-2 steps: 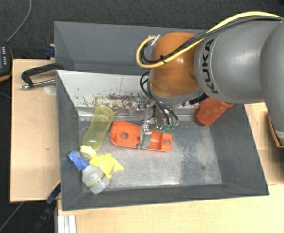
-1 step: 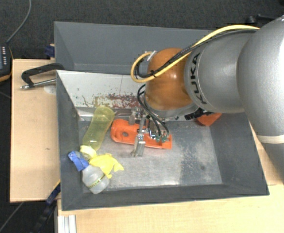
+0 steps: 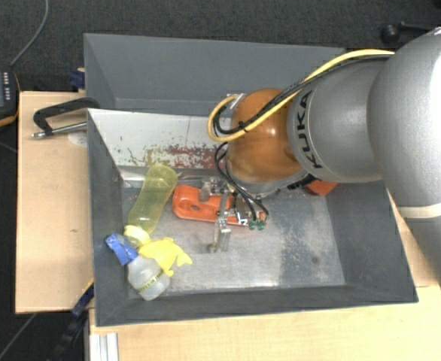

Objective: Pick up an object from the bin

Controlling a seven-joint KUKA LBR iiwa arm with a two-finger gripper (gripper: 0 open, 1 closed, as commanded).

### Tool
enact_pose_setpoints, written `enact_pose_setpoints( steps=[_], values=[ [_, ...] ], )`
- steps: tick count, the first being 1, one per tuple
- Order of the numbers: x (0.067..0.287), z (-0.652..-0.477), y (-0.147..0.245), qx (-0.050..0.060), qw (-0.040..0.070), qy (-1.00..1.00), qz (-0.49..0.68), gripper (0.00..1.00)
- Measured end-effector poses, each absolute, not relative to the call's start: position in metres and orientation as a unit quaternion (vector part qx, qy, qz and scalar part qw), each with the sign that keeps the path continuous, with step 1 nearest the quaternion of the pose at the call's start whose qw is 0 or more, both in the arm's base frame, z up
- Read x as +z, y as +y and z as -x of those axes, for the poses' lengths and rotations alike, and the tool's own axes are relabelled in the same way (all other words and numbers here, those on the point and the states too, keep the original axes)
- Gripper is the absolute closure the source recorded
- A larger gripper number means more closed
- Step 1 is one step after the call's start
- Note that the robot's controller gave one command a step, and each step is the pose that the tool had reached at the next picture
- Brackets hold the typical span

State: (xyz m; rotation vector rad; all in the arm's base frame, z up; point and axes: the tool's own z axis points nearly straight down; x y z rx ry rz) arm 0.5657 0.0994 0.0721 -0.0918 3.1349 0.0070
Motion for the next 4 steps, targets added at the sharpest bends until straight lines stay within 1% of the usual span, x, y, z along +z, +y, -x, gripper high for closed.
enact_pose_setpoints(
  steps=[1, 4],
  values=[
    [0.0715, -0.5816, 0.1062, 0.004, 0.005, 0.999, -0.048, 1.0],
    [0.0748, -0.5814, 0.1063, 0.004, 0.005, 0.999, -0.048, 1.0]
  ],
)
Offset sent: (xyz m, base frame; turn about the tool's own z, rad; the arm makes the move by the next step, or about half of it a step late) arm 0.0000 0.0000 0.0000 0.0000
